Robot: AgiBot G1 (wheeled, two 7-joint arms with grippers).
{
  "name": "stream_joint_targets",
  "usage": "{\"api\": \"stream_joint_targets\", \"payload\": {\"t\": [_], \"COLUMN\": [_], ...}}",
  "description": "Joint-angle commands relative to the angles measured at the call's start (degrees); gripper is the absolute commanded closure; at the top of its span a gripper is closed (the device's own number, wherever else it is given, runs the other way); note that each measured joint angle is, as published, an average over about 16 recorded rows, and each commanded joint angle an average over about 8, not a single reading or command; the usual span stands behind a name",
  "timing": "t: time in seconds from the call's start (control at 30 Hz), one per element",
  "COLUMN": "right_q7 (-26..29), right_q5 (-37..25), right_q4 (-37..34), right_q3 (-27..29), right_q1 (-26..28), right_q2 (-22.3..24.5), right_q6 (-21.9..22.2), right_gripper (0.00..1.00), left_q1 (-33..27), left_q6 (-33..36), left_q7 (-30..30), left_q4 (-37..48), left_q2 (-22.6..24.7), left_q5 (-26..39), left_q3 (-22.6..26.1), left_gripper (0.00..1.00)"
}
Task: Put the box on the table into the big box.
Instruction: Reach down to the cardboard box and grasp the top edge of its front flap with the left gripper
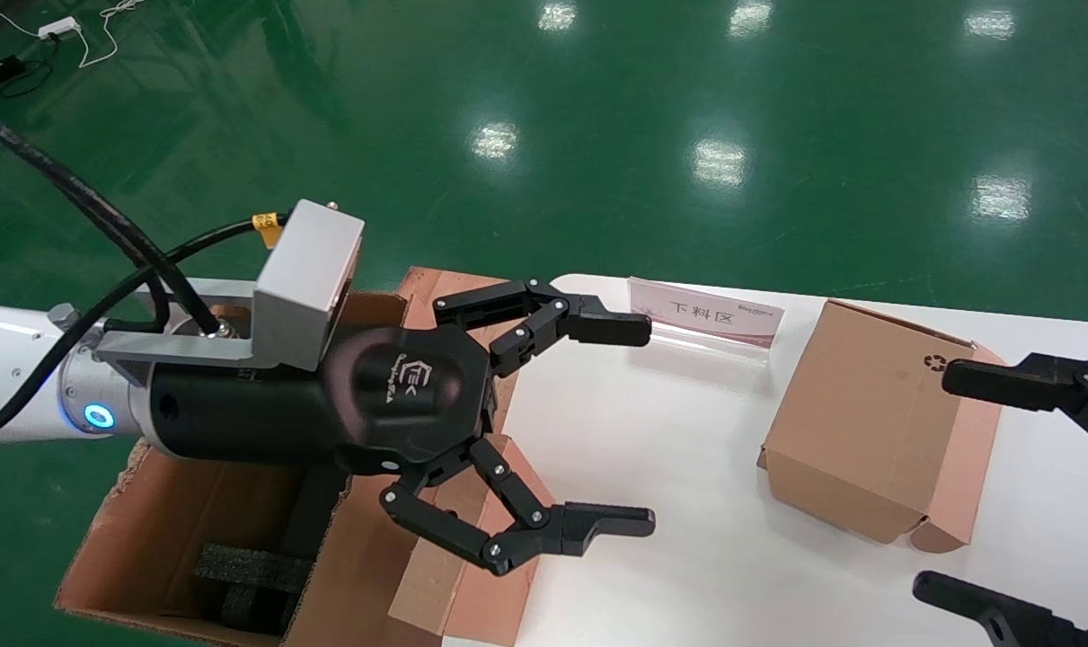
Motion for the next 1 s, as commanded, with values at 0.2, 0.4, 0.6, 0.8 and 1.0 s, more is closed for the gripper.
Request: {"api": "stream_joint_targets", "payload": {"t": [0.2,0.4,0.6,0.8,1.0], "right_q7": [0.00,0.00,0.00,0.00,0.00], "right_q5": [0.00,0.00,-0.01,-0.01,-0.01], "right_q4": [0.00,0.00,0.02,0.02,0.02], "right_q3": [0.00,0.00,-0.01,-0.01,-0.01], "right_q1": [0.00,0.00,0.02,0.02,0.02], "right_q2": [0.00,0.00,-0.01,-0.01,-0.02], "right_q6": [0.00,0.00,-0.02,-0.02,-0.02], "right_gripper": [0.00,0.00,0.00,0.00,0.00], "left_q1": [0.00,0.00,-0.02,-0.02,-0.02], "left_q6": [0.00,0.01,0.02,0.02,0.02], "left_q7": [0.00,0.00,-0.01,-0.01,-0.01], "left_q4": [0.00,0.00,-0.02,-0.02,-0.02], "left_q2": [0.00,0.00,0.01,0.01,0.01], "left_q5": [0.00,0.00,0.01,0.01,0.01], "left_q3": [0.00,0.00,0.01,0.01,0.01], "left_gripper": [0.00,0.00,0.00,0.00,0.00]}}
